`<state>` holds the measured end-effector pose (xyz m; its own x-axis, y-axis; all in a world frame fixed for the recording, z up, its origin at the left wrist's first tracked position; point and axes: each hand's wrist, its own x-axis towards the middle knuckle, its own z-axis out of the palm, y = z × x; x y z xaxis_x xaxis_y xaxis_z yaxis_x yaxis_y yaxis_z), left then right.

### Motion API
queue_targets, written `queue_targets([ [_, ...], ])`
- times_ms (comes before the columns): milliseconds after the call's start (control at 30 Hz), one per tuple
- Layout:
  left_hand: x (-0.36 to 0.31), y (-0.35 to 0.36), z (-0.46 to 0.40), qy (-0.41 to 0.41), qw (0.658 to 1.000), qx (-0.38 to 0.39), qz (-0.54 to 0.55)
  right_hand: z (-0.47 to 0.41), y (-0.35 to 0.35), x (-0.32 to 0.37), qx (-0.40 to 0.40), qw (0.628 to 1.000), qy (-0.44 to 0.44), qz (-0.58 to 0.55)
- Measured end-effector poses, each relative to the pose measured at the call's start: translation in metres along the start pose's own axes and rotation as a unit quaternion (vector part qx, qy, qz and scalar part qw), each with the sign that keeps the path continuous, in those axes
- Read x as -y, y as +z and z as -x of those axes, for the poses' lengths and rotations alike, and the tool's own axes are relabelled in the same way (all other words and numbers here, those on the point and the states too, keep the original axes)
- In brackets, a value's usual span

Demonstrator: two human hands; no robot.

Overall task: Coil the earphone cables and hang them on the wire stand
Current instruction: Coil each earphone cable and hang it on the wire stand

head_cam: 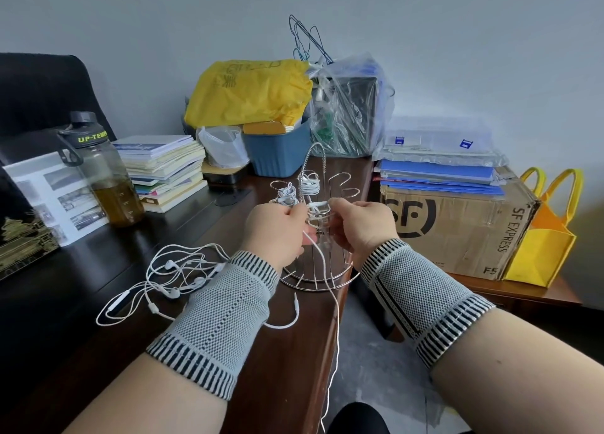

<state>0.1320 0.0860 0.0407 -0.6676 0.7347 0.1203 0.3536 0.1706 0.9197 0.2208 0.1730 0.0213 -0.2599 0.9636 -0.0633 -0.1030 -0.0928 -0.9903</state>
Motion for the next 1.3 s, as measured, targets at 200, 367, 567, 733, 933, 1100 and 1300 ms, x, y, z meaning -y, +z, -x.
queue_targets([
  [200,0.010,0.013,0.004,-0.001,0.998,-0.036,0.051,-0.002,0.003,-0.001,-0.025,0.999,-0.018,0.044],
  [367,0.011,0.016,0.011,-0.032,0.989,-0.027,0.145,-0.003,0.001,0.001,-0.014,0.998,-0.028,0.046],
  [567,0.014,0.017,0.012,-0.066,0.975,-0.006,0.213,0.000,0.000,0.003,0.024,0.999,-0.011,0.023],
  [733,0.025,0.016,0.013,-0.016,0.988,0.007,0.153,0.000,-0.003,0.002,0.031,0.999,-0.011,-0.007],
  [933,0.035,0.012,0.014,0.021,0.999,0.021,0.043,0.006,-0.012,-0.004,0.056,0.997,-0.047,-0.032],
  [1100,0.037,0.006,0.015,0.073,0.988,0.050,-0.129,0.006,-0.016,-0.011,0.059,0.988,-0.136,0.036],
  [1300,0.042,0.002,0.018,0.097,0.957,0.075,-0.262,0.017,-0.018,-0.017,0.100,0.981,-0.155,0.058],
])
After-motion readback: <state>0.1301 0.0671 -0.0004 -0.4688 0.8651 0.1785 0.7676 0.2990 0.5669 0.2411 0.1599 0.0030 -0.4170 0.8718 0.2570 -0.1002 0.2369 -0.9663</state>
